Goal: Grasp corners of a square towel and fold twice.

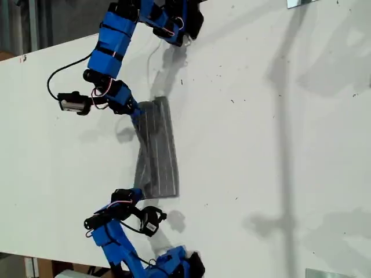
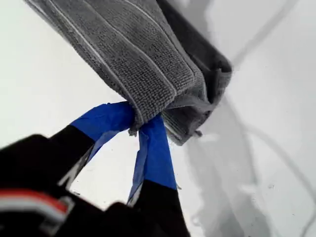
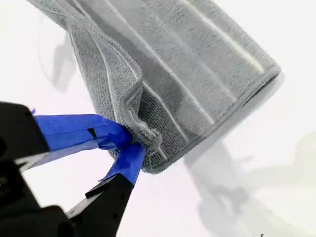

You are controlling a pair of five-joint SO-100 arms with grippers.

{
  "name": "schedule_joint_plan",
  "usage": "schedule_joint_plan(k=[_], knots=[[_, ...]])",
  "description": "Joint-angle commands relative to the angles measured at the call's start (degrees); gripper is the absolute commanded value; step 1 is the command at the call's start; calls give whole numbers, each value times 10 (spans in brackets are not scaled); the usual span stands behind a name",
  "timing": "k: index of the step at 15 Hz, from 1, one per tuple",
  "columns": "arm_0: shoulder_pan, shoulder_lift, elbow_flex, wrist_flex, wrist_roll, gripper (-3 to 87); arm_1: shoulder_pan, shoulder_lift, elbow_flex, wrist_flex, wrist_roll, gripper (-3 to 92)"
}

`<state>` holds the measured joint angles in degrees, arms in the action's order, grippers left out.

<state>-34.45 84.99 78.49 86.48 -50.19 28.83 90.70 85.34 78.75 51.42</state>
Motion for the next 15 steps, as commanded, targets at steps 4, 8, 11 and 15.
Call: schedule_joint_plan(k=[4, 8, 11, 15], knots=[[-104, -220, -228, 58, 58, 0, 91, -157, -57, -54, -28, -1], [13, -154, -216, 84, -2, 0, 55, -96, -11, -39, -25, -1], [91, -72, -156, 89, -53, 0, 0, 7, 55, -15, -6, -1], [150, -13, -35, 42, -111, 0, -83, 96, 178, -34, 41, -1]])
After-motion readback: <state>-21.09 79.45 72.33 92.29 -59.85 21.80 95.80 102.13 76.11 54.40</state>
